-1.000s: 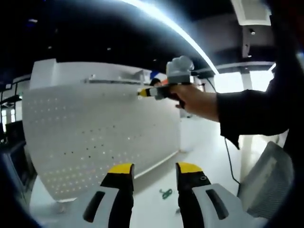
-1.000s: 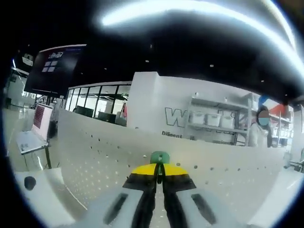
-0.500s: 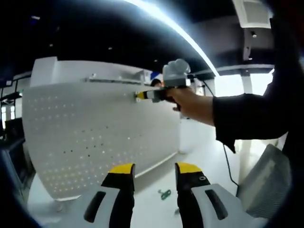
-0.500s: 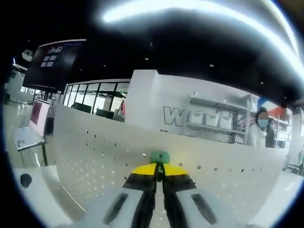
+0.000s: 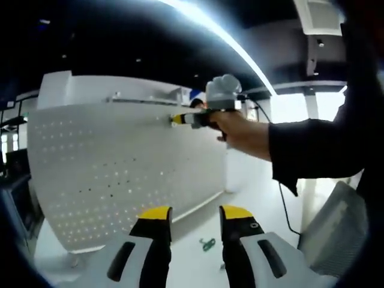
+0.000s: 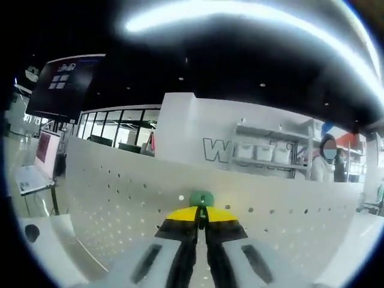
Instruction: Insert the hook assembly into the mounting plate slot until the hook locks in place.
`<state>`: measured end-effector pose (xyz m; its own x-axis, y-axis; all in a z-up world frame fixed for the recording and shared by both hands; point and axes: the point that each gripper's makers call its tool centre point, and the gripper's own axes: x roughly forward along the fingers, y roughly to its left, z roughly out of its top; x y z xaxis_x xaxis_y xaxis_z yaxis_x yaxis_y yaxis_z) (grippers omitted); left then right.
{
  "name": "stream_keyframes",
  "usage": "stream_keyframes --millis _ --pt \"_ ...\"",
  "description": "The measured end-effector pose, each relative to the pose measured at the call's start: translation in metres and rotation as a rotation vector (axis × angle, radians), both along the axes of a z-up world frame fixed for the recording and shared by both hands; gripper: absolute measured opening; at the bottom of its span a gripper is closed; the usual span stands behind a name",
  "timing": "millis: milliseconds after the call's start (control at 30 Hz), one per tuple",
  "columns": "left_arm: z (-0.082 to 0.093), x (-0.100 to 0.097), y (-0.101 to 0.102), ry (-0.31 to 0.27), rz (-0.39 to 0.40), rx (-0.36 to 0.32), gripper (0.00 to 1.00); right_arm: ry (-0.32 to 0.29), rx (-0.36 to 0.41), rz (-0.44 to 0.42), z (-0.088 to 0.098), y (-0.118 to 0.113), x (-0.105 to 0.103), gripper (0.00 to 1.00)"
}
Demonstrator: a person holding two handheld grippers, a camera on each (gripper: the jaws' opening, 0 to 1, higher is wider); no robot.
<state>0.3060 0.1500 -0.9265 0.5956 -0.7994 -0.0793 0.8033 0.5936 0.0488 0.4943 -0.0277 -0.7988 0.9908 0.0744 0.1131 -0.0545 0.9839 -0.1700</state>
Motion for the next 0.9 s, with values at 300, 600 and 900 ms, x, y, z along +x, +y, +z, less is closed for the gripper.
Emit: stream_keyframes --millis 300,600,900 --pt "0.0004 0.0015 0.0016 0.006 0.004 -0.007 0.31 -0.022 0.017 -0.013 -0.0019 -0.0028 0.0011 0.01" --pt "0.0012 0.001 0.001 0.005 0.001 -0.011 0.32 -0.006 -0.06 -0.031 -0.0031 -0.002 0.0052 0.01" --pt "0.0037 0.0022 0.0038 0.005 0.011 -0.023 0.31 0.018 -0.162 -0.057 -0.0055 0.0 0.0073 0.02"
